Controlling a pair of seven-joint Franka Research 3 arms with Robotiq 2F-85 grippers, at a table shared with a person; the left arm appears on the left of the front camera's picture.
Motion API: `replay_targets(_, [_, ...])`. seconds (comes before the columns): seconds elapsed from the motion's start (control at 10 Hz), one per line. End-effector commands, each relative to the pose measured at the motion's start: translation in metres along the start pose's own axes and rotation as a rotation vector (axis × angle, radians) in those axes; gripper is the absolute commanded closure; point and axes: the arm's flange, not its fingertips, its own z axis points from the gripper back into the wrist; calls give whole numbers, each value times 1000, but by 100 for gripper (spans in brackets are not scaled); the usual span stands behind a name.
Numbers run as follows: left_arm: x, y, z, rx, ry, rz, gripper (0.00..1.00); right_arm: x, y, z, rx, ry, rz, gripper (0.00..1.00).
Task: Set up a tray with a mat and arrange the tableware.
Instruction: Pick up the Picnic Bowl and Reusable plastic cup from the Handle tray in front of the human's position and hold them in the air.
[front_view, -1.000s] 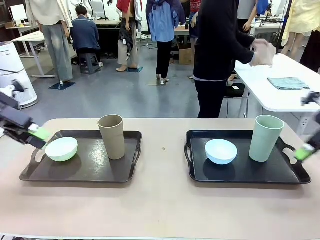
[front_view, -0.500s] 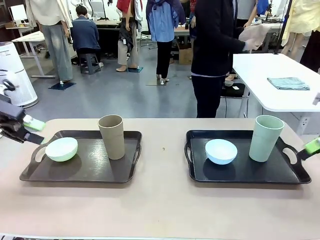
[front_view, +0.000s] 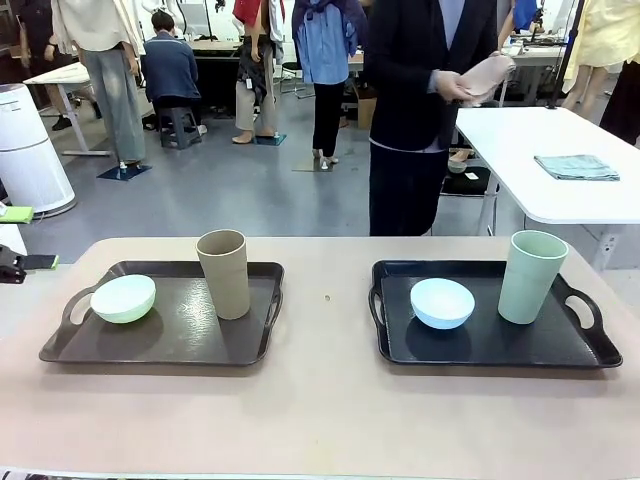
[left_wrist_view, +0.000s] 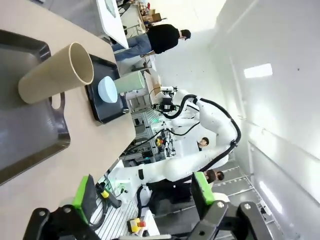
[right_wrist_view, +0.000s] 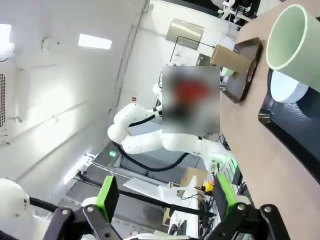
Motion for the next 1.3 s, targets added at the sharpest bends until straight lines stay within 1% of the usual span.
replay_targets(0.0, [5,-16,-4,38,-1,-35,0,0,23,-9,-115,64,51,0])
replay_targets(1.2, [5,-16,-4,38,-1,-35,0,0,23,-9,-115,64,51,0])
